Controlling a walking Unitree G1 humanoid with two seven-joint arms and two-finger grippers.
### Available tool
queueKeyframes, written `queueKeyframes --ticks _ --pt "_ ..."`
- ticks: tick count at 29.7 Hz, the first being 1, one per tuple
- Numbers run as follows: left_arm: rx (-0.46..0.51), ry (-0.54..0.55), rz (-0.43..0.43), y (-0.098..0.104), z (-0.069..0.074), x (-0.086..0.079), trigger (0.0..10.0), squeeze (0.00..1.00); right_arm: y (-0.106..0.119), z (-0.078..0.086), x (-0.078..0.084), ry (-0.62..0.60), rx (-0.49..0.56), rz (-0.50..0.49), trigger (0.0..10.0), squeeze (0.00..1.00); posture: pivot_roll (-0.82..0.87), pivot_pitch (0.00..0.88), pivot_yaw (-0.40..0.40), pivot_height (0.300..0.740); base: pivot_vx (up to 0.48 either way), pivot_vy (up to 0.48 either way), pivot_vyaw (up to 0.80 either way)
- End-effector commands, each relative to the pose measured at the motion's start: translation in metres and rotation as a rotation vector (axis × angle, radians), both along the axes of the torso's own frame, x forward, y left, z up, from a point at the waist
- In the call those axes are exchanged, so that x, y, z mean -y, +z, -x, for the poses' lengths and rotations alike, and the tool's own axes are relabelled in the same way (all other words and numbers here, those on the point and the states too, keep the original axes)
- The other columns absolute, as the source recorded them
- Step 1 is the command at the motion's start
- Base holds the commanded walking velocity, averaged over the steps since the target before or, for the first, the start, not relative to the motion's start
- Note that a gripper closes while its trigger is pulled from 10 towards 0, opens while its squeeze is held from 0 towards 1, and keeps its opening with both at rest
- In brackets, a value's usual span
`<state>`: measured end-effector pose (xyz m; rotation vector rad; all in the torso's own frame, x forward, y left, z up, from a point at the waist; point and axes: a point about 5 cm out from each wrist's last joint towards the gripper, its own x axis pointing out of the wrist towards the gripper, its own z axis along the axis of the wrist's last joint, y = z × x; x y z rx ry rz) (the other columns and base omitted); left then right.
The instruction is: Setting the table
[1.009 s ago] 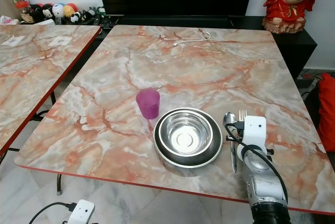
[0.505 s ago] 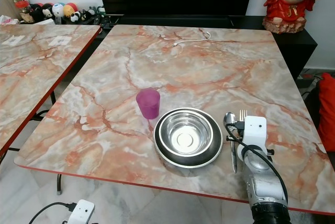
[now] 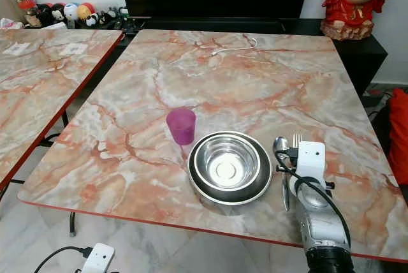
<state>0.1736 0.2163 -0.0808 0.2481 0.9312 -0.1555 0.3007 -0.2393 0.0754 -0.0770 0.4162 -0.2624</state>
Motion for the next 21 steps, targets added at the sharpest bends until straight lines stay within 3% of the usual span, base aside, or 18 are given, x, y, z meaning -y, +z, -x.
queueKeyframes --ticks 1,21 --pt "-0.020 0.008 -0.011 -0.0014 0.0050 -0.0053 10.0 0.00 -0.0087 0.0066 0.0071 -0.033 -0.054 0.012 10.0 0.18 -0.01 0.043 0.043 0.740 0.000 0.000 0.00" --pt "-0.019 0.005 -0.015 -0.0012 0.0048 -0.0056 10.0 0.00 -0.0101 0.0068 0.0061 -0.030 -0.057 0.012 10.0 0.19 -0.01 0.042 0.044 0.740 0.000 0.000 0.00"
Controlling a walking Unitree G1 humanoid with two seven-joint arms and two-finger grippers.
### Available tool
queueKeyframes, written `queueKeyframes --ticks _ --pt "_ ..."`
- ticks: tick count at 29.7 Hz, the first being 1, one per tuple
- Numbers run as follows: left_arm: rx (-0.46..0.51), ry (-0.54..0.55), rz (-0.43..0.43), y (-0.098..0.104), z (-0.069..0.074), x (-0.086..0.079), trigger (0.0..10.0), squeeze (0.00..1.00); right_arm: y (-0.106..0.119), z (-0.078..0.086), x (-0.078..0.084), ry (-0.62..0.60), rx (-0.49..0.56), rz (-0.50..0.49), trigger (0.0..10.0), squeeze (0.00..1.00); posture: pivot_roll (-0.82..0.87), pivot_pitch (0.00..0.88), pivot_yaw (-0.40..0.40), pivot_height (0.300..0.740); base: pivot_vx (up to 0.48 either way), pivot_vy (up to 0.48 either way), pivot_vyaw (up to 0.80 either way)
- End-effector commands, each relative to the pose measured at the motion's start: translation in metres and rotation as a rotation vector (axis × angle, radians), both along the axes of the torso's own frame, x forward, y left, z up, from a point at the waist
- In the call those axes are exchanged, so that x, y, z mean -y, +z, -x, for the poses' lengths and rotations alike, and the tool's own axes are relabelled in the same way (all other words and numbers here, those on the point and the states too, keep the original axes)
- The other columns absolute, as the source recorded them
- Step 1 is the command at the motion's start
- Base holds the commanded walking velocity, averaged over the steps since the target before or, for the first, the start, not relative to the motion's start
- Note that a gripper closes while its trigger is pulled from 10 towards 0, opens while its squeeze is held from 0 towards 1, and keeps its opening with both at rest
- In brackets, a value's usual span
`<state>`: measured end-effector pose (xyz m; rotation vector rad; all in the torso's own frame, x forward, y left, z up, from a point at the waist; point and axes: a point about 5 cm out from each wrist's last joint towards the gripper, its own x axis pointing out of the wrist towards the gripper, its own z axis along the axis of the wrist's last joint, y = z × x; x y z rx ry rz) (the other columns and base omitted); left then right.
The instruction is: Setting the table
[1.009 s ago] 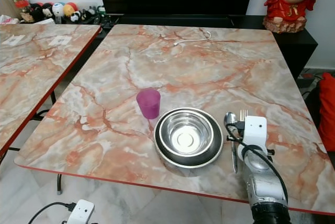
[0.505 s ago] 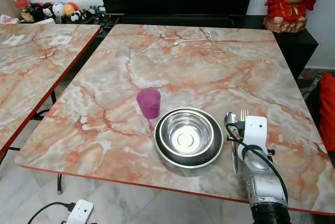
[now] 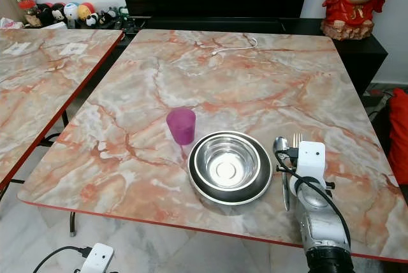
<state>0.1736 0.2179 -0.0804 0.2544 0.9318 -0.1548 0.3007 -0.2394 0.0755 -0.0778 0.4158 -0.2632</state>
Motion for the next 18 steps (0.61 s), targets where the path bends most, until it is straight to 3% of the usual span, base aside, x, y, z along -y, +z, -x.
queueKeyframes --ticks 1,2,3,4,15,16,17,18 --pt "-0.018 0.007 -0.009 -0.0016 0.0049 -0.0040 10.0 0.00 -0.0101 0.0070 0.0060 -0.029 -0.058 0.011 10.0 0.19 -0.01 0.042 0.044 0.740 0.000 0.000 0.00" --pt "-0.018 0.007 -0.009 -0.0016 0.0049 -0.0040 10.0 0.00 -0.0101 0.0070 0.0060 -0.029 -0.058 0.011 10.0 0.19 -0.01 0.042 0.044 0.740 0.000 0.000 0.00" --pt "-0.018 0.007 -0.008 -0.0016 0.0049 -0.0039 10.0 0.00 -0.0101 0.0070 0.0060 -0.029 -0.058 0.011 10.0 0.49 -0.01 0.042 0.044 0.740 0.000 0.000 0.00" --pt "-0.018 0.007 -0.008 -0.0016 0.0049 -0.0039 10.0 0.00 -0.0101 0.0070 0.0060 -0.030 -0.058 0.011 10.0 0.60 -0.01 0.042 0.044 0.740 0.000 0.000 0.00" --pt "-0.018 0.006 -0.009 -0.0015 0.0048 -0.0041 10.0 0.00 -0.0103 0.0071 0.0060 -0.032 -0.058 0.014 10.0 0.56 0.00 0.042 0.044 0.740 0.000 0.000 0.00" --pt "-0.018 0.006 -0.010 -0.0015 0.0048 -0.0040 10.0 0.00 -0.0103 0.0070 0.0060 -0.032 -0.058 0.015 10.0 0.53 0.00 0.042 0.044 0.740 0.000 0.000 0.00" --pt "-0.018 0.005 -0.010 -0.0015 0.0048 -0.0040 10.0 0.00 -0.0103 0.0070 0.0060 -0.032 -0.058 0.015 10.0 0.41 0.00 0.042 0.044 0.740 0.000 0.000 0.00" --pt "-0.018 0.005 -0.010 -0.0015 0.0048 -0.0040 10.0 0.00 -0.0103 0.0070 0.0060 -0.032 -0.058 0.015 10.0 0.41 0.00 0.042 0.044 0.740 0.000 0.000 0.00"
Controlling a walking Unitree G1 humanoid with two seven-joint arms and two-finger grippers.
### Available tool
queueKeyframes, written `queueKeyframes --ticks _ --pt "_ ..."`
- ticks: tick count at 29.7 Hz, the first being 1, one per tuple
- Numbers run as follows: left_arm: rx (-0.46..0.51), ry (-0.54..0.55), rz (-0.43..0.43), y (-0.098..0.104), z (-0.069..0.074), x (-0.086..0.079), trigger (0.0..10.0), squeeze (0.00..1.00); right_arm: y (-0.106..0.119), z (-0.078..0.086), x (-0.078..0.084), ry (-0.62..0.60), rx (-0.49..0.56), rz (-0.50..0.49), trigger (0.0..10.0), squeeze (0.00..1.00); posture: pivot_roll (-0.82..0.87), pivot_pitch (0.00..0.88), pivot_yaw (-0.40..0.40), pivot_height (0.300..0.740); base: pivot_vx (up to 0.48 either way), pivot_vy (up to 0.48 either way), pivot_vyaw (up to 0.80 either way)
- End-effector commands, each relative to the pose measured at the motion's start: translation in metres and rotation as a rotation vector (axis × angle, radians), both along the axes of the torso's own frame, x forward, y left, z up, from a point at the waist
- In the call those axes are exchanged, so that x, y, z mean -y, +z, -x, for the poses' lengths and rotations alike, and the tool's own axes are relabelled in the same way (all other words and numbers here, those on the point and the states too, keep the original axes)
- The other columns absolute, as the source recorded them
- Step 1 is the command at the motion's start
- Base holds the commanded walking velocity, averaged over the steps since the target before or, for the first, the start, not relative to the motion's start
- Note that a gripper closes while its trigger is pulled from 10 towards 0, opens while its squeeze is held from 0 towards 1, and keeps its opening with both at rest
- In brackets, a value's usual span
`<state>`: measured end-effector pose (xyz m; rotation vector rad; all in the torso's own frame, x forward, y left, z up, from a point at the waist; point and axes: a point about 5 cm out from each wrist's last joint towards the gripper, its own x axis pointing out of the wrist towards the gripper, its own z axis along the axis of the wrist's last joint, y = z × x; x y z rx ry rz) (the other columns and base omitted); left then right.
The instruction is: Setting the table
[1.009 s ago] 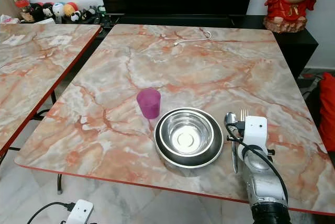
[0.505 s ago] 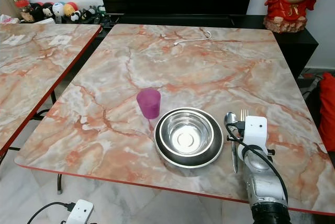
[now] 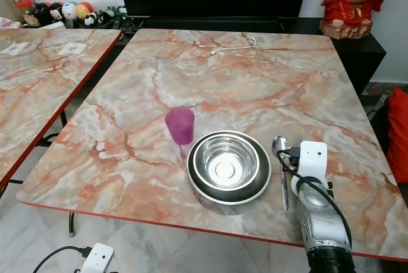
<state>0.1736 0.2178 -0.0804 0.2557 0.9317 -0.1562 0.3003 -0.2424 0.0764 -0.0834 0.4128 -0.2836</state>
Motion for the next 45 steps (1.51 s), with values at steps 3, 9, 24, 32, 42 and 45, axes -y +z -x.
queueKeyframes --ticks 3,9,24,32,42,45 --pt "-0.018 0.006 -0.009 -0.002 0.005 -0.004 10.0 0.00 -0.010 0.006 0.002 -0.013 -0.047 0.004 10.0 0.00 0.00 0.042 0.044 0.740 0.000 0.000 0.00" --pt "-0.017 0.004 -0.009 -0.001 0.005 -0.004 10.0 0.00 -0.010 0.005 0.002 -0.013 -0.041 -0.015 10.0 0.00 -0.01 0.041 0.044 0.740 0.000 0.000 0.00" --pt "-0.015 0.007 -0.006 -0.001 0.004 -0.004 10.0 0.00 -0.007 0.003 -0.001 0.008 -0.027 -0.060 10.0 0.00 -0.01 0.041 0.044 0.740 0.000 0.000 0.00" --pt "-0.014 0.008 -0.005 -0.001 0.004 -0.004 10.0 0.00 -0.004 0.002 0.001 0.009 -0.018 -0.058 10.0 0.00 -0.01 0.041 0.044 0.740 0.000 0.000 0.00" --pt "-0.015 0.004 -0.004 -0.001 0.004 -0.003 10.0 0.00 0.001 0.001 0.000 0.011 0.017 -0.059 10.0 0.00 -0.01 0.035 0.044 0.740 0.000 0.000 0.00" --pt "-0.015 0.004 -0.004 -0.001 0.004 -0.003 10.0 0.00 0.002 0.000 -0.002 0.018 0.022 -0.061 10.0 0.00 -0.01 0.029 0.044 0.740 0.000 0.000 0.00"
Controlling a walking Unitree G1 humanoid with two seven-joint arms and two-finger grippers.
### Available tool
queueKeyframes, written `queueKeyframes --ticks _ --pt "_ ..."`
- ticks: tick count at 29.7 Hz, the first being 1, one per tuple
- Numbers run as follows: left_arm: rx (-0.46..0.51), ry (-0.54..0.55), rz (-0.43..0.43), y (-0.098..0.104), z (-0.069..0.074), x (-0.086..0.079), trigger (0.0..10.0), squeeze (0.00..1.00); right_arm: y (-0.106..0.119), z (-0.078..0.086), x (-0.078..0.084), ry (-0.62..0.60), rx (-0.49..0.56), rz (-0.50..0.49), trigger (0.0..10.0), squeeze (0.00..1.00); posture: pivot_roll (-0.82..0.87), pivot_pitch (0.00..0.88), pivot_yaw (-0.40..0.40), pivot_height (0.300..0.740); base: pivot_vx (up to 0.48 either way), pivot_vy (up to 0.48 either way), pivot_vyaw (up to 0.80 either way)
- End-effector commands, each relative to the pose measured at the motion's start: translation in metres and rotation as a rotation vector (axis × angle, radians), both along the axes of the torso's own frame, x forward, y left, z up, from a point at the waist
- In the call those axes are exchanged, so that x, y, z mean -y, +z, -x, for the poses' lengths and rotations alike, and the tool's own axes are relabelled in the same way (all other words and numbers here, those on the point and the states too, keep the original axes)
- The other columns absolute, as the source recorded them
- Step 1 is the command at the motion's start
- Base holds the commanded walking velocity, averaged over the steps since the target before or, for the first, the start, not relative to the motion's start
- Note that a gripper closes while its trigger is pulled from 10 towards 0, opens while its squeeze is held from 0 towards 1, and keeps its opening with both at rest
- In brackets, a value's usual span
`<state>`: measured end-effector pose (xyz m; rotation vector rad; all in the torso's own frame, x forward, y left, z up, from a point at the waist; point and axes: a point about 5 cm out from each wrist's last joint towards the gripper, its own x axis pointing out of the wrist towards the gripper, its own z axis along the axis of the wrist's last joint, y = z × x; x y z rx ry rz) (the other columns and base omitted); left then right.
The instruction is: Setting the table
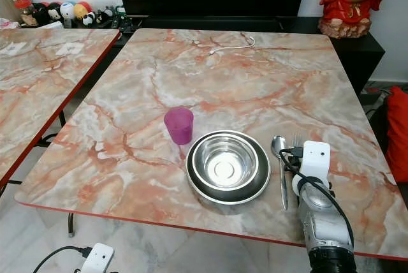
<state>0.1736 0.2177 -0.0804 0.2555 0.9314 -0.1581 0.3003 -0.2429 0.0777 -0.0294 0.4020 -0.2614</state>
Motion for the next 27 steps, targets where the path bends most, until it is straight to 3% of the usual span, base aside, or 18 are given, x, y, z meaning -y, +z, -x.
queueKeyframes --ticks 1,21,27 --pt "-0.014 0.005 -0.005 -0.001 0.004 -0.003 10.0 0.00 0.001 0.000 -0.003 0.008 0.006 -0.006 10.0 0.00 -0.01 0.029 0.044 0.740 0.000 0.000 0.00" --pt "-0.012 0.001 -0.001 -0.002 0.004 -0.001 10.0 0.00 0.001 0.010 0.003 -0.011 0.007 0.003 10.0 0.00 -0.02 0.004 0.040 0.740 0.000 0.000 0.00" --pt "-0.013 0.004 0.001 -0.002 0.004 -0.002 10.0 0.00 0.015 0.008 0.005 -0.030 0.113 0.020 10.0 0.00 -0.02 0.003 0.039 0.740 0.000 0.000 0.00"
